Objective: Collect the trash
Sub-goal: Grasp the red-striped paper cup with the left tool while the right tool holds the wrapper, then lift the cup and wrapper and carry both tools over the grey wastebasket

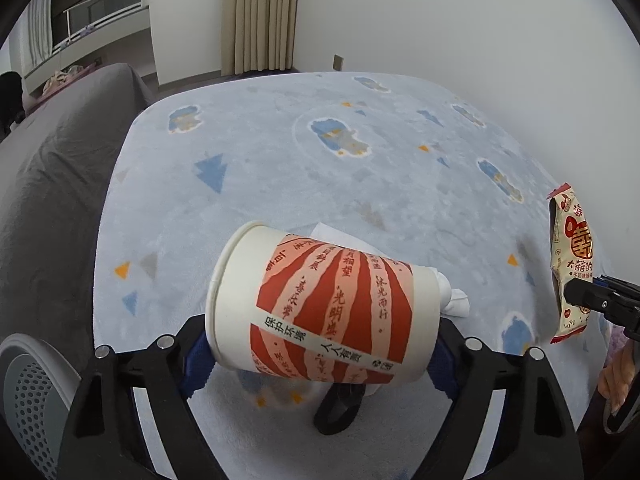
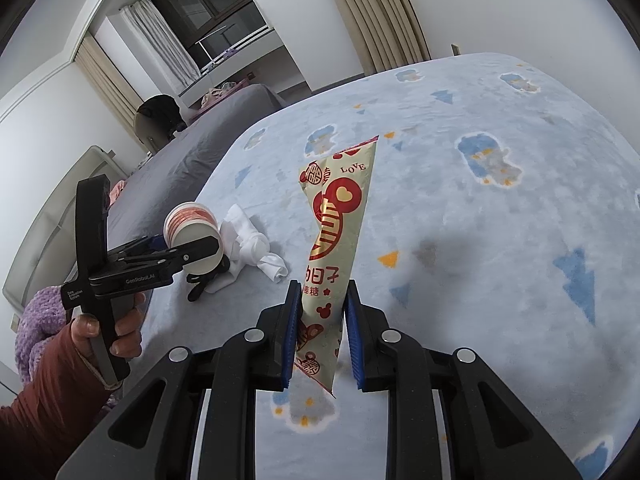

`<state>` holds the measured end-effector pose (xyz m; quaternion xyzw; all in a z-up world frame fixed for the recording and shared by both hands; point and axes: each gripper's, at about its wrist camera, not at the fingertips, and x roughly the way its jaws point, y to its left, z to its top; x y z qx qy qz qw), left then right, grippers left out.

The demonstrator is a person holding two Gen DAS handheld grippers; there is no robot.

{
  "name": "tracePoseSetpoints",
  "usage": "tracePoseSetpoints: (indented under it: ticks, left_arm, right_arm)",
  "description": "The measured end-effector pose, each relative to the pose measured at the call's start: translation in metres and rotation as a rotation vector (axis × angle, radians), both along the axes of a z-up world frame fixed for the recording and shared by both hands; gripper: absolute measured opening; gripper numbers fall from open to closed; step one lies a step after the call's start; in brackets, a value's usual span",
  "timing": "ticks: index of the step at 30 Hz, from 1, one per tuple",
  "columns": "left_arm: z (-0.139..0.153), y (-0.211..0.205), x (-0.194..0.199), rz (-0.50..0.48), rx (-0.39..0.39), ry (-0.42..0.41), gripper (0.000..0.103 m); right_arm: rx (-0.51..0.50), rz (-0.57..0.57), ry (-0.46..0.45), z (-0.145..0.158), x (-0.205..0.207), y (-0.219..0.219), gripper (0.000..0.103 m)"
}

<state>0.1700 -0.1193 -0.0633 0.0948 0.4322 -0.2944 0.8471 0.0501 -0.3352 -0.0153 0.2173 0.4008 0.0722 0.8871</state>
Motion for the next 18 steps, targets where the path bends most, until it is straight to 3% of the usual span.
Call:
tracePoseSetpoints:
  ticks: [6,18]
  left_arm:
    - [0.007,0.002,-0.010,0.022,0.007,-0.035,0.082]
    - [0.051,0.032,-0.051,0.124,-0.008,-0.177,0.082]
  right_arm:
    - [-0.008,0.003,-0.004,0.003,-0.001,-0.001,0.022]
    - [-0.046,0.023,-0.020,0.012,-0.007,0.018,0.022]
